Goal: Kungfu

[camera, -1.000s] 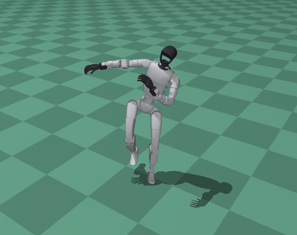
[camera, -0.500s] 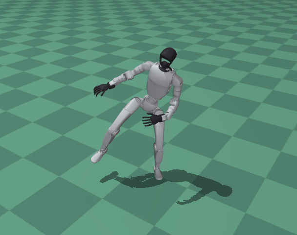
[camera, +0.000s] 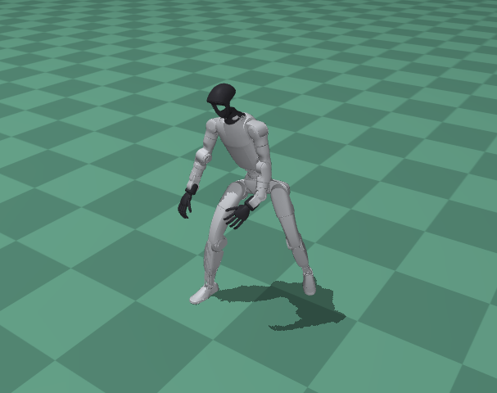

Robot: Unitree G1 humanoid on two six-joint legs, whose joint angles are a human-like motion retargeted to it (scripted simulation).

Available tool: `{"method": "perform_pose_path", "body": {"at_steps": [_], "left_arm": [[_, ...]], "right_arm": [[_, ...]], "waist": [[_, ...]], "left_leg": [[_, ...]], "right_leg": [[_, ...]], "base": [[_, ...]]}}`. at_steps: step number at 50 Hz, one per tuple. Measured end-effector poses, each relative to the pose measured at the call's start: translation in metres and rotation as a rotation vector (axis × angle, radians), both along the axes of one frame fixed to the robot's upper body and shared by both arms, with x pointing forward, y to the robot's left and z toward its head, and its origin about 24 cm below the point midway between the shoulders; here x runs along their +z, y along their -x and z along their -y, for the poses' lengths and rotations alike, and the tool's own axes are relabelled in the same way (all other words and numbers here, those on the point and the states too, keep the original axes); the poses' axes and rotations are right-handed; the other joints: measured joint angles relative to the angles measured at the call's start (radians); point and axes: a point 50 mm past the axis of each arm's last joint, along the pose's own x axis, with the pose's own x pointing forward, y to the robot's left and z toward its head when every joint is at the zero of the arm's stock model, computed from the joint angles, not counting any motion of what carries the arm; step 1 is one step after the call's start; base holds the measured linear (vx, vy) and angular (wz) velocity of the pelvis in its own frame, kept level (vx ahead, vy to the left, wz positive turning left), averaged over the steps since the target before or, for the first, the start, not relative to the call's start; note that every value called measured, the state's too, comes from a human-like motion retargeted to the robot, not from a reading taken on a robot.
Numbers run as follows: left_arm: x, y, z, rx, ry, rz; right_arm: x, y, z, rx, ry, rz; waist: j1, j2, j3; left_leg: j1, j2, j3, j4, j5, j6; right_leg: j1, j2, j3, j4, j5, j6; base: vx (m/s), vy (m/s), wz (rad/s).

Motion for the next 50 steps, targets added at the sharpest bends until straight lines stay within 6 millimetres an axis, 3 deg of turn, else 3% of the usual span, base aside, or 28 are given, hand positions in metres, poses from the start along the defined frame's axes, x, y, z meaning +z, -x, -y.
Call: {"method": "perform_pose_path", "body": {"at_steps": [3,5,7,8,12,18,22,25,29,32,35,38,42,50], "left_arm": [[0.025,-0.033,0.018,-0.054,-0.047,0.079],[0.037,-0.048,0.024,-0.084,-0.107,0.117],[0.055,-0.067,0.029,-0.099,-0.194,0.16],[0.061,-0.074,0.033,-0.11,-0.23,0.17],[0.093,-0.102,0.041,-0.119,-0.353,0.184],[0.103,-0.11,0.035,-0.264,-0.558,0.133],[0.089,-0.091,0.013,-0.335,-0.672,0.109],[0.081,-0.064,-0.022,-0.306,-0.775,0.084],[0.075,-0.003,-0.062,-0.259,-0.772,0.033],[0.074,0.041,-0.077,-0.25,-0.745,-0.033],[0.077,0.069,-0.086,-0.209,-0.731,-0.044],[0.072,0.087,-0.092,-0.179,-0.758,-0.072],[0.062,0.099,-0.095,-0.154,-0.8,-0.119],[0.059,0.089,-0.086,-0.093,-0.706,0.0]], "right_arm": [[0.02,-0.024,-0.01,0.039,-0.07,0.037],[0.027,-0.033,-0.018,0.073,-0.108,0.044],[0.043,-0.047,-0.026,0.121,-0.149,0.071],[0.049,-0.052,-0.03,0.148,-0.16,0.084],[0.087,-0.075,-0.048,0.293,-0.22,0.172],[0.105,-0.082,-0.096,0.486,-0.436,0.194],[0.094,-0.072,-0.126,0.605,-0.55,0.05],[0.087,-0.055,-0.159,0.736,-0.698,-0.094],[0.086,-0.025,-0.206,0.926,-0.844,-0.228],[0.088,0.001,-0.237,1.071,-0.939,-0.314],[0.087,0.018,-0.257,1.11,-1.039,-0.317],[0.085,0.026,-0.265,1.106,-1.144,-0.278],[0.075,0.026,-0.261,1.048,-1.188,-0.306],[0.082,0.012,-0.237,0.992,-1.177,-0.21]], "waist": [[-0.061,0.081,0.035],[-0.06,0.126,0.048],[-0.05,0.181,0.083],[-0.056,0.207,0.096],[-0.103,0.231,0.107],[-0.135,0.281,0.127],[-0.108,0.307,0.125],[-0.085,0.315,0.11],[-0.036,0.32,0.085],[0.008,0.33,0.066],[0.04,0.339,0.05],[0.053,0.339,0.043],[0.05,0.324,0.042],[-0.008,0.302,0.076]], "left_leg": [[-0.016,-0.011,-0.169,-0.049,-0.005,0.0],[0.011,0.093,-0.174,-0.118,0.002,0.0],[0.028,0.222,-0.069,-0.143,0.039,0.054],[0.037,0.247,-0.042,-0.173,0.06,0.016],[0.002,0.107,-0.069,-0.208,0.048,0.0],[-0.004,0.058,-0.019,-0.231,-0.016,0.0],[0.01,0.051,-0.012,-0.218,-0.038,0.0],[0.016,0.041,-0.015,-0.207,-0.032,0.0],[0.036,0.027,-0.016,-0.205,-0.029,0.0],[0.055,0.015,-0.019,-0.215,-0.036,0.0],[0.069,0.0,-0.029,-0.225,-0.039,0.0],[0.073,-0.022,-0.048,-0.225,-0.038,0.0],[0.071,-0.051,-0.072,-0.219,-0.042,0.0],[0.07,-0.054,-0.071,-0.198,-0.067,0.0]], "right_leg": [[-0.103,0.066,0.137,0.109,-0.078,-0.007],[-0.14,0.112,0.075,0.164,-0.116,-0.05],[-0.17,0.17,0.022,0.192,-0.136,-0.08],[-0.187,0.182,0.011,0.205,-0.14,-0.081],[-0.292,0.093,0.082,0.203,-0.101,-0.039],[-0.343,0.034,0.093,0.217,-0.076,-0.017],[-0.329,0.032,0.088,0.208,-0.043,-0.014],[-0.313,0.022,0.088,0.197,-0.017,-0.01],[-0.285,0.009,0.096,0.18,-0.001,0.01],[-0.26,-0.01,0.098,0.172,0.0,0.021],[-0.235,-0.038,0.101,0.165,0.004,0.034],[-0.202,-0.074,0.099,0.148,0.008,0.049],[-0.162,-0.124,0.087,0.115,0.026,0.069],[-0.133,-0.139,0.029,0.059,0.062,0.069]], "base": [[-0.01,-0.17,0.07],[-0.01,-0.53,-0.82],[-0.01,-0.15,-1.06],[0.04,0.15,-0.51],[0.05,0.35,0.11],[0.12,0.24,0.14],[0.2,0.17,-0.13],[0.19,0.14,0.01],[0.17,0.1,0.0],[0.14,0.14,0.18],[0.1,0.2,0.37],[0.01,0.17,0.45],[-0.04,0.15,0.4],[-0.02,0.04,-0.1]]}}
